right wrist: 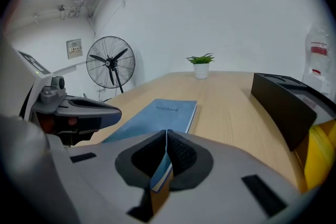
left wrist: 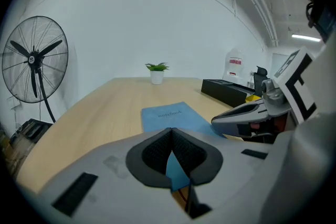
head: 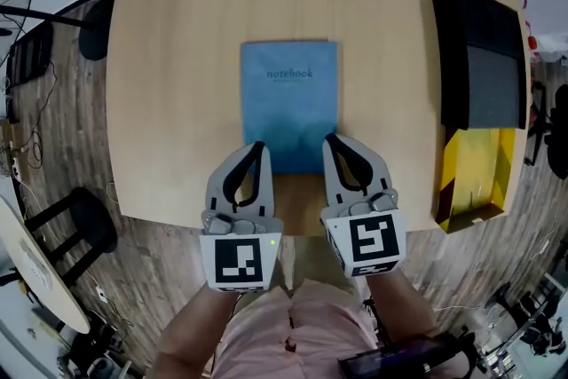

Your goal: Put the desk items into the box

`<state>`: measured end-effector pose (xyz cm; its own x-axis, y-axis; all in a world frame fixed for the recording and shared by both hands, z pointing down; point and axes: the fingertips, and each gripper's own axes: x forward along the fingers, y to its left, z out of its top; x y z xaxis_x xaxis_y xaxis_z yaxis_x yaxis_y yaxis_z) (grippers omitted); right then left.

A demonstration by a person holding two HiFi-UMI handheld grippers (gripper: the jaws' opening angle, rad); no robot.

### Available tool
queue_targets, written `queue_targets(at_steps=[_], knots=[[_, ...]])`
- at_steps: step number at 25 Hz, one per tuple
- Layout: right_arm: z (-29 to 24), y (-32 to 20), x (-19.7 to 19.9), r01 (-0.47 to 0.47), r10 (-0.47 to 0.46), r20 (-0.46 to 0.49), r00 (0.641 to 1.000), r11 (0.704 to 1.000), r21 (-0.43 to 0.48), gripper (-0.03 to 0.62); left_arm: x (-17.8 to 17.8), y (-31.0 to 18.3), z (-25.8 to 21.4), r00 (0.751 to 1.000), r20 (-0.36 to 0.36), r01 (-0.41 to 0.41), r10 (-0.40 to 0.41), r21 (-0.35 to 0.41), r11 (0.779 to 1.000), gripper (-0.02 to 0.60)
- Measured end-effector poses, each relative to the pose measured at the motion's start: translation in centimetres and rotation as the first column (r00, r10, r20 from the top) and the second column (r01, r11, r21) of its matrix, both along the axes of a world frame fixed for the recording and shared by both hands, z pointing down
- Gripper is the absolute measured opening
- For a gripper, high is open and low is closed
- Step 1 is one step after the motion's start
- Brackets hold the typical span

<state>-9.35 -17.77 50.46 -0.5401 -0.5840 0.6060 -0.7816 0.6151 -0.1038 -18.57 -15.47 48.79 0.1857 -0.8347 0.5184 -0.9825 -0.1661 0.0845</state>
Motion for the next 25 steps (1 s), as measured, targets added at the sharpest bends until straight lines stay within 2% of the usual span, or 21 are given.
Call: queue_targets(at_steps=[10,17,25], knots=[[2.0,-0.4,-0.6,0.030,-0.033,-0.087,0.996,0.999,-0.034,0.012,0.4,-0.1,3.5,0.999,0.026,-0.043,0.046,-0.112,0.993,0.011],[2.1,-0.4,-0.6,0.037,-0.039,-0.097,0.994,0.999,-0.021,0.011,0.5,-0.1,3.8,0.998,0.030,-0.042,0.046,-0.126,0.991,0.011],[2.1,0.8,-0.1,0.016,-0.020,-0.106,0.994,0.999,-0.033,0.002,1.1,0.6,3.9,0.992,0.073,-0.098,0.107,-0.119,0.988,0.011]])
